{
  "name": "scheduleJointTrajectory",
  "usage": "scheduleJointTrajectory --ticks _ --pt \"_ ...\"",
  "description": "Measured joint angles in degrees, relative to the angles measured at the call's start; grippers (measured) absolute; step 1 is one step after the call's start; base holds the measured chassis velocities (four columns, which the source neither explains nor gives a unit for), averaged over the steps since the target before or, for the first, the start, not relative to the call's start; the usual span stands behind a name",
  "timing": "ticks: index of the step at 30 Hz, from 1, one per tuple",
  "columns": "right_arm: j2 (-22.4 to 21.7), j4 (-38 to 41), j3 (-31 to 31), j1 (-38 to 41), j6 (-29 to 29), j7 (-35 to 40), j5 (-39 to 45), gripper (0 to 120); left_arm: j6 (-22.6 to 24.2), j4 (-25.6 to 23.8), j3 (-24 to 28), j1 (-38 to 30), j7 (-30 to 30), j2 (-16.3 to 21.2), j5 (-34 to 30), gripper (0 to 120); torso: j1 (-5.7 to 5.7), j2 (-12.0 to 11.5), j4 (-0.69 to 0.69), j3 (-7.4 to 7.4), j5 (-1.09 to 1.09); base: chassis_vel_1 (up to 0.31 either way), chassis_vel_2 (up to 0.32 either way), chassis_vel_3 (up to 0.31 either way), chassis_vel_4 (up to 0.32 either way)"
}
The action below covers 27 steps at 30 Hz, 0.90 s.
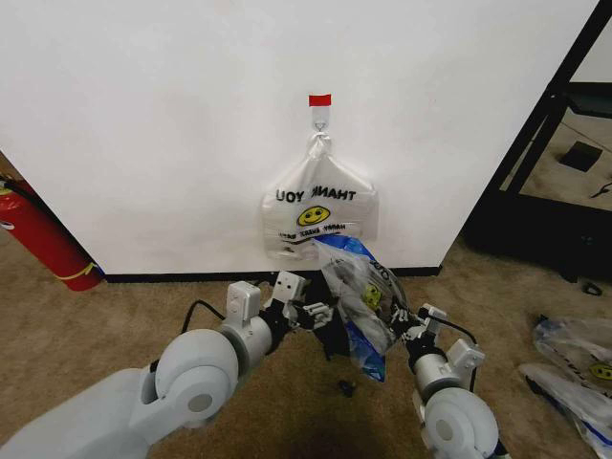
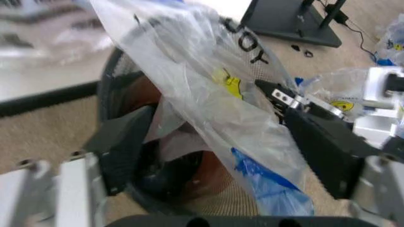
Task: Pick up the garbage bag from the wall and place it over the trash bin.
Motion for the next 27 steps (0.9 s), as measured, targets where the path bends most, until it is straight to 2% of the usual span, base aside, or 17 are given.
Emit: scheduleJointTrajectory --ticks 3,9,12,13,18,21,27 --pt "0.0 0.3 -0.4 -0.2 -0.1 0.0 -0.2 0 0.5 2.0 0.7 -0.3 -0.6 -1.4 -0.5 94 0.0 0.0 0.01 0.0 0.0 0.0 0.0 0.0 0.0" --pt "-0.2 0.5 -0.5 -0.4 -0.2 -0.2 -0.5 0 1.8 3.5 1.3 -0.7 -1.4 -2.6 -2.1 91 0.0 0.0 0.01 0.0 0.0 0.0 0.0 0.0 0.0" --pt "-0.1 0.5 -0.8 -0.4 -0.2 -0.2 -0.6 0 2.2 3.9 1.5 -0.7 -1.8 -3.2 -2.9 81 0.0 0.0 0.02 0.0 0.0 0.0 0.0 0.0 0.0" --pt "-0.1 0.5 -0.8 -0.4 -0.2 -0.2 -0.6 0 2.2 3.9 1.5 -0.7 -1.8 -3.2 -2.9 81 0.0 0.0 0.02 0.0 0.0 0.0 0.0 0.0 0.0" --pt "-0.1 0.5 -1.0 0.0 -0.3 0.0 -0.6 0 3.1 5.6 2.4 -0.8 -2.6 -4.3 -3.1 61 0.0 0.0 0.02 0.0 0.0 0.0 0.0 0.0 0.0" --pt "-0.1 0.5 -1.0 0.0 -0.4 0.1 -0.5 0 3.2 6.0 2.4 -0.8 -2.8 -4.5 -3.3 54 0.0 0.0 0.02 0.0 0.0 0.0 0.0 0.0 0.0" --pt "-0.2 0.3 -0.9 0.0 -0.4 0.4 0.0 0 3.1 6.3 2.6 -0.7 -3.1 -4.6 -3.9 26 0.0 0.0 0.02 0.0 0.0 0.0 0.0 0.0 0.0"
